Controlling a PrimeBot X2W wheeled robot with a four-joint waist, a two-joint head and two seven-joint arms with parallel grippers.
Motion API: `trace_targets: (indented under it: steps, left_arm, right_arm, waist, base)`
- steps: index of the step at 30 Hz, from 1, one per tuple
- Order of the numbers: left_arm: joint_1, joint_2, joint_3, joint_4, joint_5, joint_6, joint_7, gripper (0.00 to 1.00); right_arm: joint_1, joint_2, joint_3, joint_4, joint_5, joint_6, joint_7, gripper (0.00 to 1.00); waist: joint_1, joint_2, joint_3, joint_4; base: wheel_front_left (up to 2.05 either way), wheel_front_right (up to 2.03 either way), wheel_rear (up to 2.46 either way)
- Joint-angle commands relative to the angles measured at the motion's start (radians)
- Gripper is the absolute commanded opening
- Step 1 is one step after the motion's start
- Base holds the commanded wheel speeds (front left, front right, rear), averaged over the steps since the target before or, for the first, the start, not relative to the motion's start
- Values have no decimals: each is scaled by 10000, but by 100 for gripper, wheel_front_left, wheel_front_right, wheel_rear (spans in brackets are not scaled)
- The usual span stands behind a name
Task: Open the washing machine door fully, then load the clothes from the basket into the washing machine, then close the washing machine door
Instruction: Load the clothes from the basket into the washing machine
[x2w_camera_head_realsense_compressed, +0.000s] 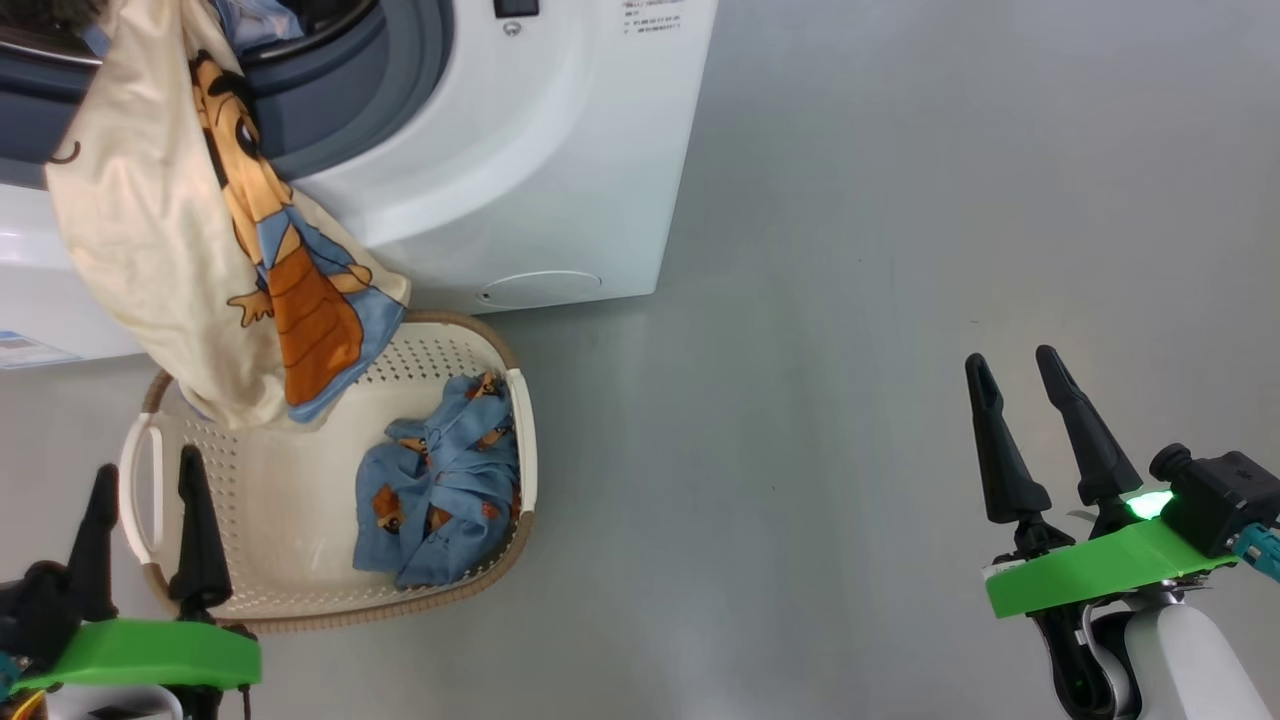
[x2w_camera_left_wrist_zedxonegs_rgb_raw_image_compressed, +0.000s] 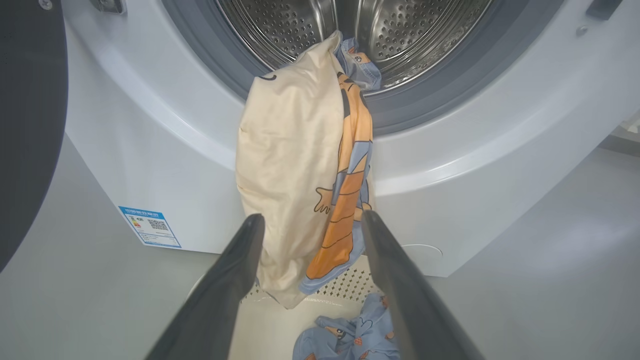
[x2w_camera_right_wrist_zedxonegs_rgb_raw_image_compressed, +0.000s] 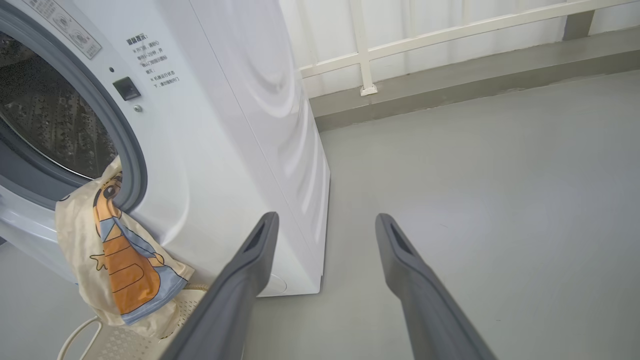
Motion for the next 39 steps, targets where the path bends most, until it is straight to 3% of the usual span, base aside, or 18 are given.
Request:
trace_targets:
  steps: [1, 16, 39]
  left_arm:
    - [-61, 221, 287, -106, -62, -23, -53, 100]
    - [-1668, 857, -573, 2621, -825, -23, -53, 100]
    - [-5617, 2892, -2539, 5995, -2455, -23, -53, 100]
  right_arm:
    - [151, -63, 239, -255, -71, 14, -49, 100]
    - [-163, 104, 435, -279, -88, 14, -49, 100]
    - [-995, 188, 803, -544, -269, 14, -49, 100]
  waist:
    - [0, 0, 41, 7]
    - [0, 0, 771, -85]
    - [0, 0, 2712, -507]
  base:
    - [0, 0, 0]
    - [0, 0, 0]
    - [0, 0, 0]
